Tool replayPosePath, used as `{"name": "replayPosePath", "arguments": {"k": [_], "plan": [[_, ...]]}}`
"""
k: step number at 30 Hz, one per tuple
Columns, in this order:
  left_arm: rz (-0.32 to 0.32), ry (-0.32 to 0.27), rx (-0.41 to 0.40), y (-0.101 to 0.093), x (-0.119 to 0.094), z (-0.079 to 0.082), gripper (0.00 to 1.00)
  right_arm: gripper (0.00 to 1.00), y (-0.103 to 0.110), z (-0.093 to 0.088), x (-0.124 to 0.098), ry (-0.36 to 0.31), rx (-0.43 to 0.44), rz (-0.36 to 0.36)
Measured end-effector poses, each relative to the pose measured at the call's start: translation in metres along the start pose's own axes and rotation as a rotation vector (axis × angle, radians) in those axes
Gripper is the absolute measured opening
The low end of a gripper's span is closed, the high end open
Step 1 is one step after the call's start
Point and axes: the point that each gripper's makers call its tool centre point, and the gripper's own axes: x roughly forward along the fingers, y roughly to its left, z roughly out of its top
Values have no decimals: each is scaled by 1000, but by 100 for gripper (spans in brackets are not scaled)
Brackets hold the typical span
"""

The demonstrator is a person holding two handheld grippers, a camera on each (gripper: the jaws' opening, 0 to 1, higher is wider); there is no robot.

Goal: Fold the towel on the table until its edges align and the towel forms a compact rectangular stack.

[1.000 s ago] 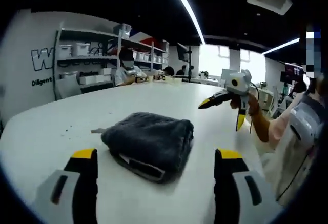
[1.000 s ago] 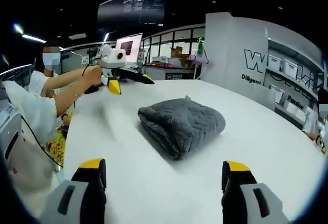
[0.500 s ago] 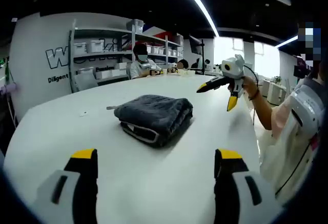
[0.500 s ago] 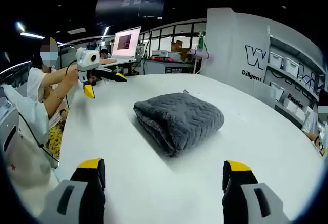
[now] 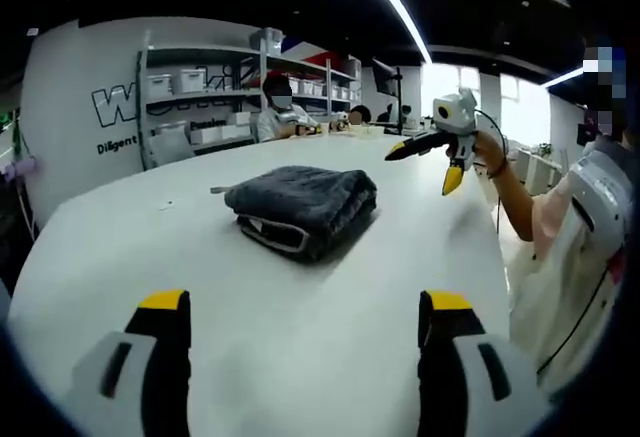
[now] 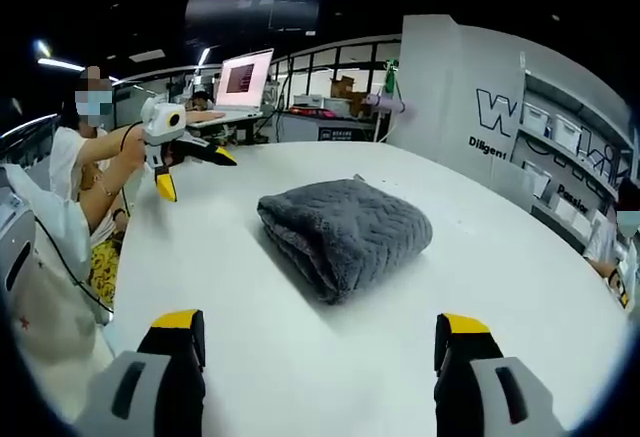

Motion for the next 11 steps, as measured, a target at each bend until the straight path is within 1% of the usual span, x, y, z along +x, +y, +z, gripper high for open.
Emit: {"name": "replayPosePath", "arguments": {"k": [4, 8, 11], "plan": [[5, 10, 4, 0, 1, -3, 100, 100, 2, -2, 1, 7, -3, 6], [13, 37, 15, 1, 1, -8, 100, 100, 3, -2, 1, 6, -2, 9], [1, 22, 3, -1, 1, -6, 100, 100, 2, -3, 1, 5, 1, 8]]}}
